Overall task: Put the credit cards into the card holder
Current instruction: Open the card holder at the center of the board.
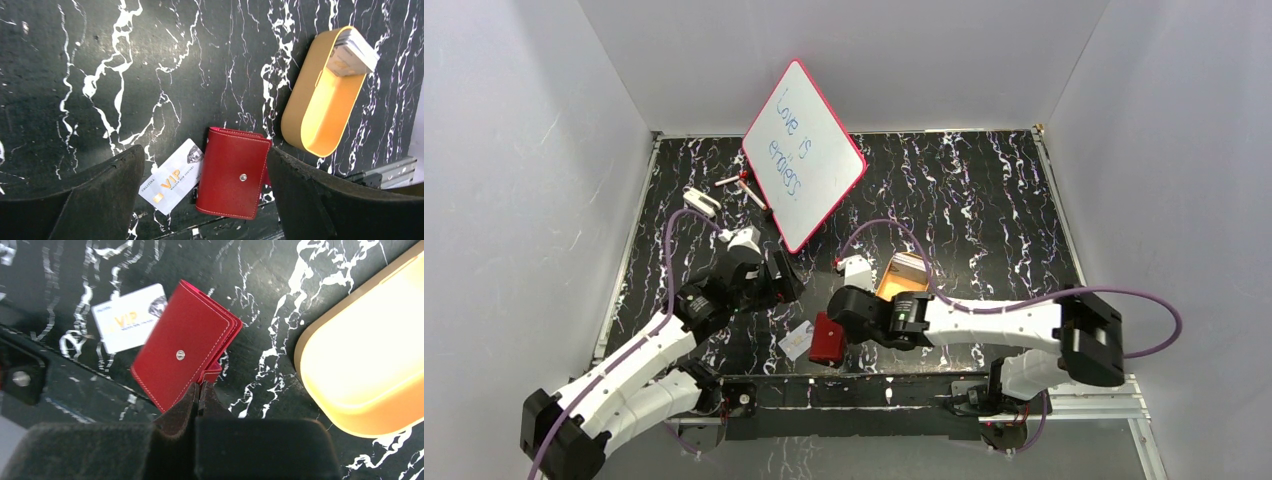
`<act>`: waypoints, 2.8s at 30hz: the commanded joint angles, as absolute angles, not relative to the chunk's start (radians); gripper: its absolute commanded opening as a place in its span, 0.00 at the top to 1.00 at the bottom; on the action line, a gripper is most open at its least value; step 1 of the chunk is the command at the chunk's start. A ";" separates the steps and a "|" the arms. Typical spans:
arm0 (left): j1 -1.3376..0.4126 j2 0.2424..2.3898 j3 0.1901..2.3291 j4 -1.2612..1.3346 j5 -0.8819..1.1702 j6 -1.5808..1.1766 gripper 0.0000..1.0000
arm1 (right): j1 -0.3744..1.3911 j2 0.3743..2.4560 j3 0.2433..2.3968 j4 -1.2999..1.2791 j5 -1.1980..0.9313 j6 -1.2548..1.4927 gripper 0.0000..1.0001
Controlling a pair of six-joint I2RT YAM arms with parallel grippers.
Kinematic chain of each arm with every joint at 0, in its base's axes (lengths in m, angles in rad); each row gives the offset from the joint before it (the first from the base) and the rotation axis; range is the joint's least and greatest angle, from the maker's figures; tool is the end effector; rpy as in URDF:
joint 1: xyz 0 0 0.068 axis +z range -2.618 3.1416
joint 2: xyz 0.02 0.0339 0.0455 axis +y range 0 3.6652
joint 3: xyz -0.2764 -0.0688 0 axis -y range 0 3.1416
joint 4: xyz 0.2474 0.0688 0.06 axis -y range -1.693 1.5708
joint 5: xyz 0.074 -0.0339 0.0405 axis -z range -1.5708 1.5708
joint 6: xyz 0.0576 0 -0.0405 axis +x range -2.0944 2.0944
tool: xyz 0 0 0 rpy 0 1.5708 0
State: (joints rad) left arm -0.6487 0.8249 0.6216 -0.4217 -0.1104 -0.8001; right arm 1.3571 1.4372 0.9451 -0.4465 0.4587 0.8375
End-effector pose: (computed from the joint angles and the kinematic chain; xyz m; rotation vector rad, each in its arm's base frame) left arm 0.1579 -0.1117 0.2485 -0.2364 2.2658 -0.6778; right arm 0.0894 0.2915 0.2221 -0.4432 2.3867 0.4469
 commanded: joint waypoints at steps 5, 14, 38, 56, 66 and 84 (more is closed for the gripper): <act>-0.725 0.869 0.592 -0.386 -0.035 -0.801 0.10 | 1.362 1.225 0.886 -0.265 0.514 0.811 1.00; -0.739 0.917 0.533 -0.322 0.000 -0.826 0.17 | 1.361 1.194 0.865 -0.237 0.529 0.796 1.00; -0.755 0.958 0.365 -0.118 0.106 -0.934 0.29 | 1.362 1.108 0.758 -0.328 0.586 0.872 1.00; -0.815 1.049 0.350 -0.005 0.126 -1.024 0.45 | 1.361 1.112 0.814 -0.407 0.587 0.837 0.93; -0.818 1.133 0.435 0.008 0.128 -0.972 0.45 | 1.362 1.091 0.869 -0.411 0.493 0.762 0.32; -0.820 1.240 0.546 0.044 0.150 -0.949 0.44 | 1.362 1.197 0.792 -0.228 0.335 0.700 0.25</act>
